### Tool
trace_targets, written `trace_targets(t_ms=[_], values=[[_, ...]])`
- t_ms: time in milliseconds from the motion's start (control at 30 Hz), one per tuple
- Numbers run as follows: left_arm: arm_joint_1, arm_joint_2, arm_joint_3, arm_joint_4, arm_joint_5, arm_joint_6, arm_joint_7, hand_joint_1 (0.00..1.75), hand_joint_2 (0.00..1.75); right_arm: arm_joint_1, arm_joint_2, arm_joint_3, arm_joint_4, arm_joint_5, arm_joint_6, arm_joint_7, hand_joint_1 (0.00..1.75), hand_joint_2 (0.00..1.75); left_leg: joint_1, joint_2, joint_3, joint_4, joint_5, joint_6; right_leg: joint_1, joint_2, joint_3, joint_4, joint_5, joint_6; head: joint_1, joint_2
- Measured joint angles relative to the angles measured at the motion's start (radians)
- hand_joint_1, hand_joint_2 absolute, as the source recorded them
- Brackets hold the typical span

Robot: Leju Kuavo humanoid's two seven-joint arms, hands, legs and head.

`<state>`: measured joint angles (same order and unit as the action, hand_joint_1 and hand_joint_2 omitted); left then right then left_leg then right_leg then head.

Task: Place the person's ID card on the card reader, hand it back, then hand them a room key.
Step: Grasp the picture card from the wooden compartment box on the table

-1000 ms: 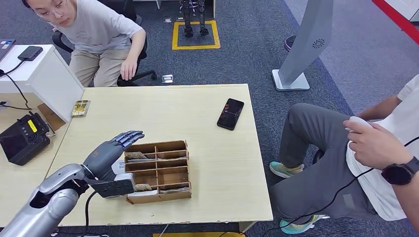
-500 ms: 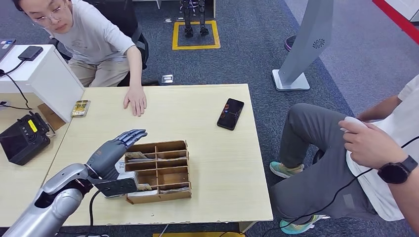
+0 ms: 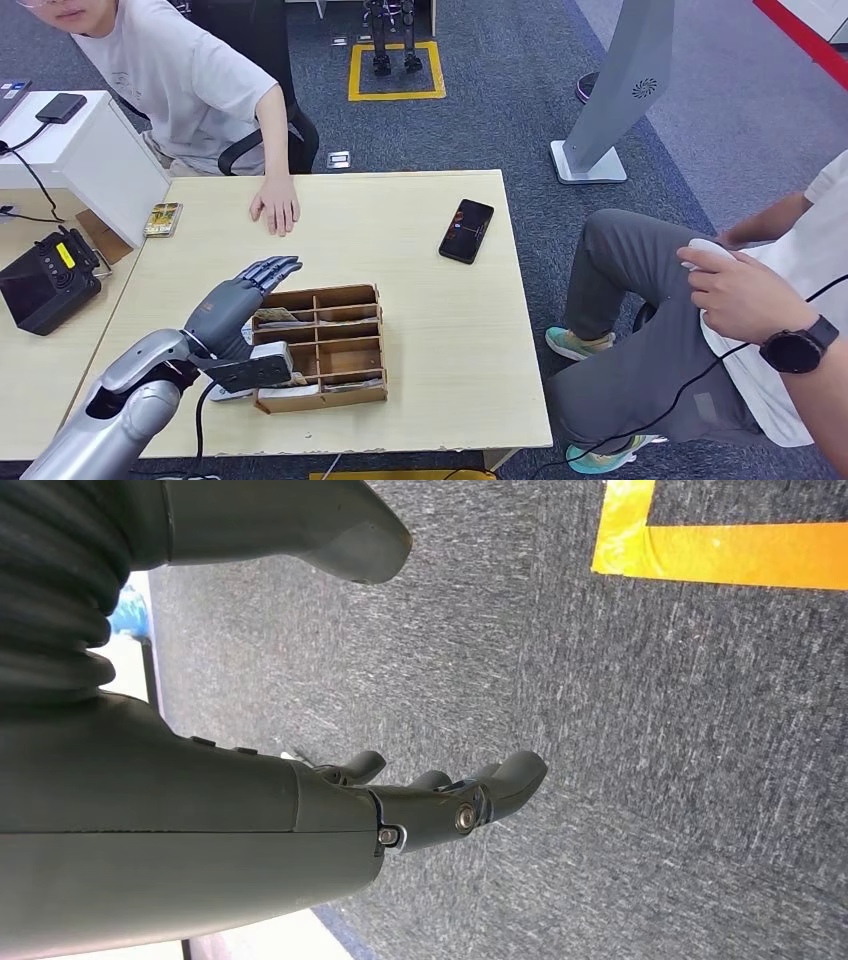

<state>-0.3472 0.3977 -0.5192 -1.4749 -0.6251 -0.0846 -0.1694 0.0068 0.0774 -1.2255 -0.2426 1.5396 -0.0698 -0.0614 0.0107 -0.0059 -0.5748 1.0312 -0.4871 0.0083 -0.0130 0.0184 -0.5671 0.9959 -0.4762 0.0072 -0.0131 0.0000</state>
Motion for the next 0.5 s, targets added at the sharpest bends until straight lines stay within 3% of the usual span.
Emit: trace_targets(t_ms=[500], values=[[-0.004, -0.026, 0.0, 0.029, -0.045, 0.034, 0.014, 0.0, 1.75, 0.0, 0.0, 0.002, 0.0, 0.0, -0.002, 0.0, 0.0, 1.75, 0.0, 0.0, 0.0, 0.0, 0.0, 0.0, 0.0, 0.0, 0.0, 0.0, 0.0, 0.0, 0.0, 0.0]])
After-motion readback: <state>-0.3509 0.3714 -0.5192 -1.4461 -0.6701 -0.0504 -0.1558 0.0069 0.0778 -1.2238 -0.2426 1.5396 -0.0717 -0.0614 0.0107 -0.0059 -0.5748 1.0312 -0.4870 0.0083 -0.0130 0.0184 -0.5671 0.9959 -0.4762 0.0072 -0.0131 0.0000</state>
